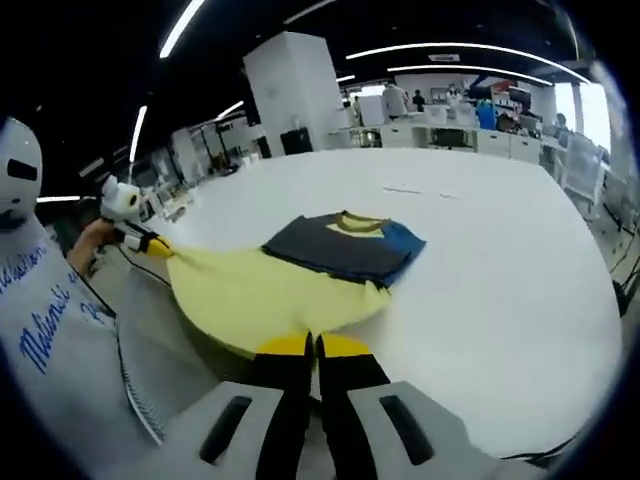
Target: Fold the garment on the visible template until the final outline fits inside the template.
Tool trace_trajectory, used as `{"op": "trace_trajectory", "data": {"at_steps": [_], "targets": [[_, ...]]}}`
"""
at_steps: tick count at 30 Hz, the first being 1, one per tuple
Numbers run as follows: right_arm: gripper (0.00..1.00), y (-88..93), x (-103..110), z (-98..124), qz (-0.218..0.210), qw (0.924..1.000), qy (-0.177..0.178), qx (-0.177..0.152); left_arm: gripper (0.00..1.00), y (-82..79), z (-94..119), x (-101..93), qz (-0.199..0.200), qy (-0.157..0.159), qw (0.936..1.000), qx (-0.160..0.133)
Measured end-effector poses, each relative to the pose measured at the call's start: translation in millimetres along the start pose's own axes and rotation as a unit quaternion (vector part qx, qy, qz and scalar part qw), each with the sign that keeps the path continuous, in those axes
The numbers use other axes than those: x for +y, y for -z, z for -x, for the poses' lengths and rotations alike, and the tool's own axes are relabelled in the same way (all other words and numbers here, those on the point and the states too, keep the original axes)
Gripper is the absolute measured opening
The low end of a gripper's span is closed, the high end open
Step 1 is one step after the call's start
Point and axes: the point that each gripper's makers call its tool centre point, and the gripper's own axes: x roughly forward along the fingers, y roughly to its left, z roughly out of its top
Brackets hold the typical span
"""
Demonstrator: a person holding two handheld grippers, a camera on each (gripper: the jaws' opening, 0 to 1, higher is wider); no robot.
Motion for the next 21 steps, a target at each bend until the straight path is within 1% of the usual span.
{"op": "trace_trajectory", "data": {"at_steps": [2, 5, 7, 10, 14, 17, 21], "targets": [[0.02, -5.1, 3, 4, -0.005, 0.9998, -0.013, -0.012, 0.00, -6.2, 7, -0.8, 0.002, 0.003, 0.9999, -0.017], [0.02, -10.7, 5, 10, -0.012, 0.9994, -0.022, -0.024, 0.00, -11.7, 15, -3.5, -0.001, 0.006, 0.9996, -0.026], [0.02, -14.1, 5, 14, -0.010, 0.9993, -0.024, -0.028, 0.00, -15.0, 19, -5.4, -0.005, 0.008, 0.9994, -0.032], [0.02, -20.0, 6, 20, -0.004, 0.9990, -0.024, -0.037, 0.00, -23.2, 27, -9.1, -0.010, 0.010, 0.9987, -0.049], [0.02, -28.4, 8, 26, 0.002, 0.9985, -0.026, -0.049, 0.00, -29.9, 33, -15.4, -0.015, 0.018, 0.9977, -0.063], [0.02, -34.7, 12, 31, 0.007, 0.9978, -0.030, -0.058, 0.00, -33.2, 38, -17.3, -0.017, 0.017, 0.9972, -0.071], [0.02, -44.1, 17, 38, 0.006, 0.9961, -0.043, -0.077, 0.00, -39.0, 48, -22.6, -0.012, 0.031, 0.9948, -0.096]]}}
